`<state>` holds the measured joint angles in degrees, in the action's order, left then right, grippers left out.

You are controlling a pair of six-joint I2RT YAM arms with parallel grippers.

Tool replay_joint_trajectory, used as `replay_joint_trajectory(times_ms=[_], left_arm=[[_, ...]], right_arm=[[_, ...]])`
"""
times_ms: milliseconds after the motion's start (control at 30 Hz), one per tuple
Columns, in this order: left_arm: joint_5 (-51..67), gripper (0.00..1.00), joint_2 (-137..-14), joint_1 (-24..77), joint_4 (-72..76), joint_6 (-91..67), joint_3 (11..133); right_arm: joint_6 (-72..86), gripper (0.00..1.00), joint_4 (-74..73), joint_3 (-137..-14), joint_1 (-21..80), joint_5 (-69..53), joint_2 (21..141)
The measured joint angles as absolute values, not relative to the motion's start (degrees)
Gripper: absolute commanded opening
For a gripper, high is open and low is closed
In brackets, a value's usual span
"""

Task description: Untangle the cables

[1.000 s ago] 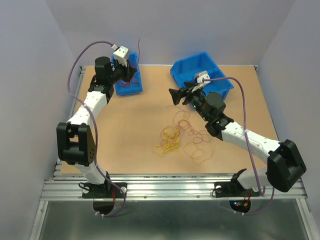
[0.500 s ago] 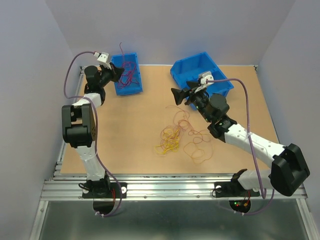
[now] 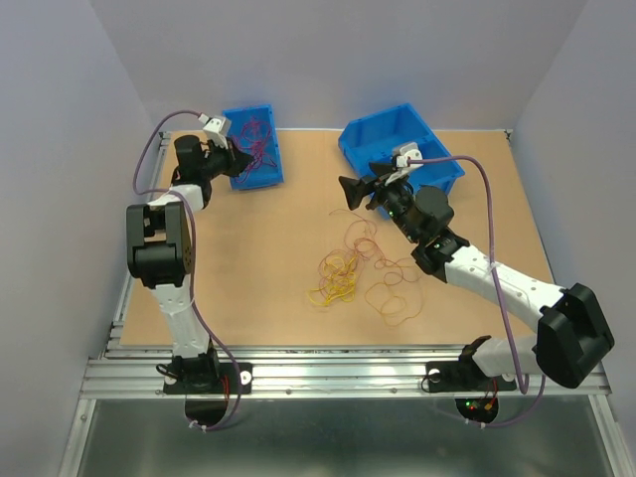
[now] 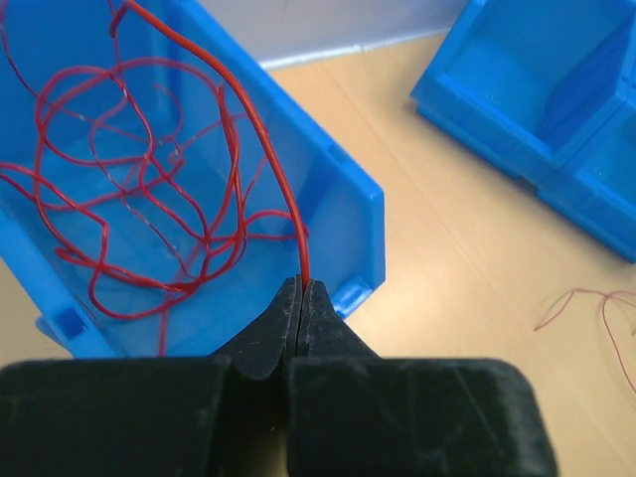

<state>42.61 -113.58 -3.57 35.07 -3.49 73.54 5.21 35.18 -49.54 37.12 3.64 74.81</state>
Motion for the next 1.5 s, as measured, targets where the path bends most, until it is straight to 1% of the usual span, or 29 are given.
replay_joint_trajectory(times_ms=[233, 300, 333, 367, 400, 433, 500, 533, 633, 667, 767, 833, 967, 1200, 1233, 1333, 1367, 1400, 1433, 1500], left_arm=[[41.9, 0.00, -117.6, -3.6, 23.0, -1.1, 77.8], [41.3, 0.01, -119.8, -3.6, 18.7, -0.9, 81.6], [41.1, 0.09, -121.1, -3.6, 17.1, -0.8, 83.5], [40.6, 0.14, -122.8, -3.6, 14.0, -0.7, 86.9], [40.4, 0.18, -124.0, -3.6, 12.4, -0.6, 89.1], [40.3, 0.18, -125.0, -3.6, 11.0, -0.5, 91.2], [39.9, 0.17, -126.2, -3.6, 8.5, -0.5, 94.5], [39.8, 0.13, -126.3, -3.6, 7.9, -0.7, 95.1], [39.2, 0.09, -126.3, -3.5, 5.9, -1.5, 97.5], [38.6, 0.05, -126.3, -3.4, 5.4, -1.8, 98.5], [36.5, 0.00, -126.3, -2.8, 4.3, -2.0, 100.7], [34.6, 0.00, -126.3, -2.3, 3.8, -1.8, 102.0], [25.4, 0.00, -128.1, 0.0, 1.6, 1.1, 106.8], [11.9, 0.00, -137.8, 7.3, -8.4, 7.0, 121.0], [10.7, 0.09, -138.4, 8.1, -9.7, 7.7, 121.5], [8.2, 0.22, -138.7, 8.9, -13.3, 9.1, 121.5], [7.2, 0.32, -138.7, 8.9, -13.7, 9.5, 121.5], [6.3, 0.35, -138.6, 8.7, -13.6, 9.8, 121.5], [5.8, 0.36, -138.2, 8.4, -13.2, 10.5, 121.0], [5.0, 0.37, -136.1, 7.8, -12.8, 10.8, 117.7]], right_arm=[[5.2, 0.86, 35.2, -49.5, 37.1, 3.6, 74.8], [5.2, 0.86, 35.2, -49.5, 37.1, 3.6, 74.8], [5.2, 0.86, 35.2, -49.5, 37.1, 3.6, 74.8], [5.2, 0.86, 35.2, -49.5, 37.1, 3.6, 74.8], [5.2, 0.86, 35.2, -49.5, 37.1, 3.6, 74.8], [5.2, 0.86, 35.2, -49.5, 37.1, 3.5, 74.8], [5.2, 0.86, 35.2, -49.5, 37.1, 3.4, 74.8], [5.2, 0.86, 35.2, -49.5, 37.1, 3.4, 74.9], [5.2, 0.86, 35.2, -49.5, 37.1, 3.4, 75.1], [5.2, 0.86, 35.2, -49.5, 37.1, 3.4, 75.1], [5.2, 0.86, 35.2, -49.5, 37.1, 3.4, 75.2], [5.3, 0.86, 35.2, -49.5, 37.1, 3.4, 75.2], [5.3, 0.86, 35.2, -49.5, 37.1, 3.4, 75.4], [5.3, 0.86, 35.2, -49.5, 37.1, 3.4, 75.4], [5.3, 0.86, 35.2, -49.5, 37.1, 3.4, 75.4], [5.3, 0.86, 35.2, -49.5, 37.1, 3.4, 75.4], [5.4, 0.87, 35.1, -49.5, 37.1, 3.4, 75.4], [5.4, 0.87, 35.1, -49.6, 37.1, 3.4, 75.5], [5.3, 0.85, 33.2, -50.3, 37.1, 3.4, 75.7], [5.3, 0.84, 26.9, -54.1, 37.1, 3.4, 77.5]])
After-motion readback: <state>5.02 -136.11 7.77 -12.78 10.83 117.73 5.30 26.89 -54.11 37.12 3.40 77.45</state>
